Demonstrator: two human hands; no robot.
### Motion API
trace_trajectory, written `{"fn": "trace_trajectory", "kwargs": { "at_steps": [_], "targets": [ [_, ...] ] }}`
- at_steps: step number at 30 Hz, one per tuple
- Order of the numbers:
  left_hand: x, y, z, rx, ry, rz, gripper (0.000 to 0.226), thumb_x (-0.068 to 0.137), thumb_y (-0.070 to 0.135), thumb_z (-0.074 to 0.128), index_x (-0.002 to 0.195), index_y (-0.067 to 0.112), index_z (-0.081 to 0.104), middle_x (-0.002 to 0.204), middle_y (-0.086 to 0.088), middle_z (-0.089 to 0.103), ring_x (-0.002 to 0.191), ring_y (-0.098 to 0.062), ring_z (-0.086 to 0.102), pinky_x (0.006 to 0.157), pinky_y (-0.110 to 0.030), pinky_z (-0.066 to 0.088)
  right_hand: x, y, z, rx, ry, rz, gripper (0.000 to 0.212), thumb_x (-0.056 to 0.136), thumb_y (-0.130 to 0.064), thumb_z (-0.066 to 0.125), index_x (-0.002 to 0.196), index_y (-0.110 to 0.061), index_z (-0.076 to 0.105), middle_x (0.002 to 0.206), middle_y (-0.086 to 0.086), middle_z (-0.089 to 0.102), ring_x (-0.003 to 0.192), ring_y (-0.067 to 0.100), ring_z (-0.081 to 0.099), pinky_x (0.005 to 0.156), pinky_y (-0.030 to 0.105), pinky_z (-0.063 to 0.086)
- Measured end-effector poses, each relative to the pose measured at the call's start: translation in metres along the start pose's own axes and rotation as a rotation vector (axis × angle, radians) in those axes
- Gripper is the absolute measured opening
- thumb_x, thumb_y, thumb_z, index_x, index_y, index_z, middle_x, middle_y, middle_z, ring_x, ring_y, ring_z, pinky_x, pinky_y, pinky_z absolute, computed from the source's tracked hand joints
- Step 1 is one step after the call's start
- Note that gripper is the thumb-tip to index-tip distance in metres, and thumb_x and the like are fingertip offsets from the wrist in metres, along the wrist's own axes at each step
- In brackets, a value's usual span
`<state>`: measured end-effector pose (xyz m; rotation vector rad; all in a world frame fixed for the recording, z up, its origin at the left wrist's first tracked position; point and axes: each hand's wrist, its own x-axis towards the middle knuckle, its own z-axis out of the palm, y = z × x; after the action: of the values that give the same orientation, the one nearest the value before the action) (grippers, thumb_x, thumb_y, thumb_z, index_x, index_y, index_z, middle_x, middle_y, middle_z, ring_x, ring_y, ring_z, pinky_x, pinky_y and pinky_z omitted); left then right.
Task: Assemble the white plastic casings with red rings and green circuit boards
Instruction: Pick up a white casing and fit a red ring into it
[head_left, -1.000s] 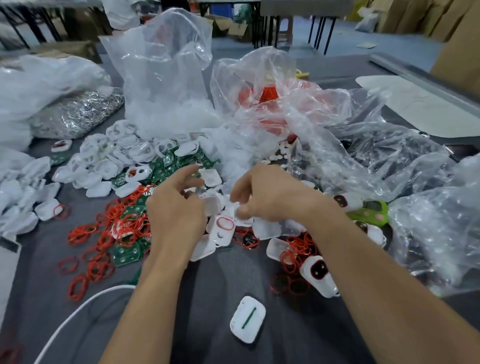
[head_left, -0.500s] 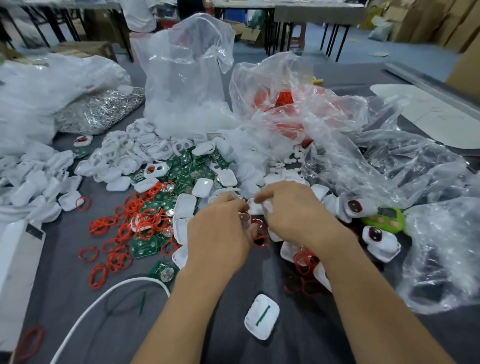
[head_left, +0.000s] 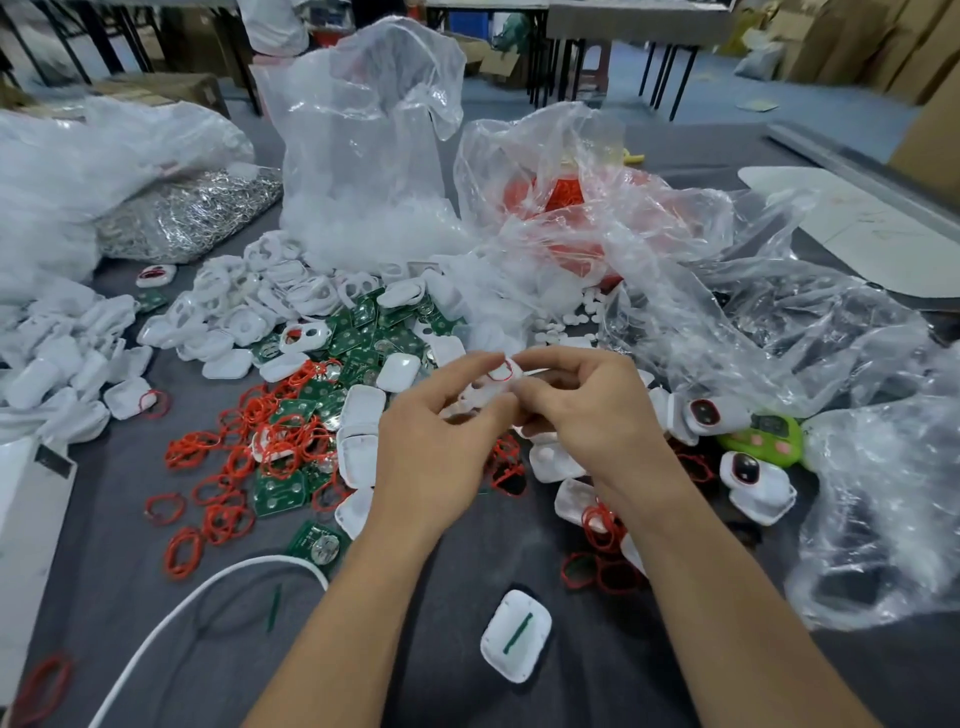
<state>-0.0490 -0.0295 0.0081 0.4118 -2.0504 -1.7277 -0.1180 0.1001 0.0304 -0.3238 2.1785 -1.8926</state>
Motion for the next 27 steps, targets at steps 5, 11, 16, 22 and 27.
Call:
{"fn": "trace_trajectory", "kwargs": {
  "at_steps": [5, 11, 16, 22, 27],
  "targets": [
    [0.002, -0.006, -0.001, 0.313, 0.121, 0.148, 0.014, 0.090, 0.038, 0.069, 0.093, 0.050, 0.073, 0.085, 0.027, 0.073, 0.081, 0.003, 0.067, 0.073, -0.026, 0.054, 0.006, -0.002, -0.016, -0.104, -0.101, 0.000, 0.014, 0.088, -0.008, 0.074, 0.092, -0.018, 0.082, 0.080, 0.002, 0.080, 0.072, 0.015, 0.075, 0.068, 0.025, 0.059],
    [0.018, 0.006, -0.006, -0.511, 0.247, -0.333, 0.012, 0.099, 0.005, 0.061, 0.090, 0.005, 0.069, 0.067, -0.008, 0.074, 0.053, -0.014, 0.068, 0.050, -0.021, 0.055, 0.039, -0.012, -0.035, -0.748, -0.063, -0.055, 0.026, 0.088, -0.016, 0.075, 0.109, -0.031, 0.078, 0.110, -0.014, 0.076, 0.092, -0.004, 0.065, 0.090, 0.019, 0.050],
    [0.024, 0.009, -0.015, -0.704, 0.278, -0.353, 0.015, 0.097, -0.007, 0.053, 0.108, 0.002, 0.057, 0.069, -0.009, 0.075, 0.058, -0.016, 0.073, 0.051, -0.022, 0.057, 0.059, -0.019, -0.027, -1.029, -0.160, -0.019, 0.035, 0.090, -0.009, 0.065, 0.116, -0.032, 0.073, 0.130, -0.005, 0.068, 0.103, 0.011, 0.063, 0.083, 0.023, 0.046],
    [0.027, 0.008, -0.019, -0.678, 0.268, -0.289, 0.028, 0.092, -0.018, 0.046, 0.100, 0.010, 0.049, 0.076, -0.012, 0.076, 0.061, -0.022, 0.072, 0.055, -0.025, 0.057, 0.063, -0.024, 0.001, -0.944, -0.237, -0.110, 0.029, 0.090, -0.010, 0.069, 0.113, -0.025, 0.078, 0.110, -0.006, 0.076, 0.092, 0.009, 0.067, 0.083, 0.020, 0.050],
    [0.031, 0.004, -0.028, -0.702, 0.357, -0.308, 0.037, 0.085, -0.017, 0.037, 0.081, 0.011, 0.060, 0.064, -0.005, 0.064, 0.042, -0.011, 0.045, 0.037, -0.016, 0.031, 0.066, -0.018, 0.033, -1.258, -0.337, -0.150, 0.024, 0.087, -0.017, 0.067, 0.110, -0.021, 0.076, 0.102, 0.001, 0.072, 0.092, 0.023, 0.068, 0.083, 0.035, 0.059]
  ]
}}
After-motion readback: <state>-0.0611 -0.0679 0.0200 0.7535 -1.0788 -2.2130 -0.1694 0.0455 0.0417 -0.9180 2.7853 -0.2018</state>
